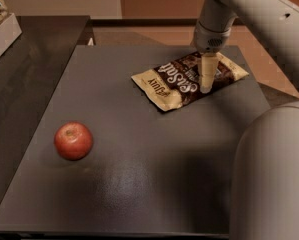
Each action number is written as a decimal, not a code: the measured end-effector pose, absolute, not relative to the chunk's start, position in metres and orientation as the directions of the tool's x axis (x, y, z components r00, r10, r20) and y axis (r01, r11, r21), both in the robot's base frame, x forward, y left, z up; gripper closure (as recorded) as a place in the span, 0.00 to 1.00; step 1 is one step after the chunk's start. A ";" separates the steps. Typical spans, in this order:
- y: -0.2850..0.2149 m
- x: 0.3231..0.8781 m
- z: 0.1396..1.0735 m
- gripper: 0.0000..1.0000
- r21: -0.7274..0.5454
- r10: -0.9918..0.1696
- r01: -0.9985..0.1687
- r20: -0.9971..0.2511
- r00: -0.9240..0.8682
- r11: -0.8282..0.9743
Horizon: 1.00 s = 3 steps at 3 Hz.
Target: Pick brown chip bag
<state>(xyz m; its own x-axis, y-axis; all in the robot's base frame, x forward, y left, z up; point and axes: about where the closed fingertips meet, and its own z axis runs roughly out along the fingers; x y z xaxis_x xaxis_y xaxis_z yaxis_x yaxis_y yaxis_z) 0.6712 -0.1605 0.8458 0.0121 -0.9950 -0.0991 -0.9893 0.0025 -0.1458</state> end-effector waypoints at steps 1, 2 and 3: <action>-0.165 0.676 0.835 0.18 -0.113 -0.997 -0.994 -0.071 0.024 -0.016; -0.168 0.679 0.837 0.41 -0.108 -0.997 -0.994 -0.065 0.036 -0.029; -0.167 0.679 0.852 0.64 -0.133 -0.996 -0.990 -0.077 0.047 -0.036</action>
Offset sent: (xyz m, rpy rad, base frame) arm 0.0006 -0.0166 0.0022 -0.0544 0.0770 0.0425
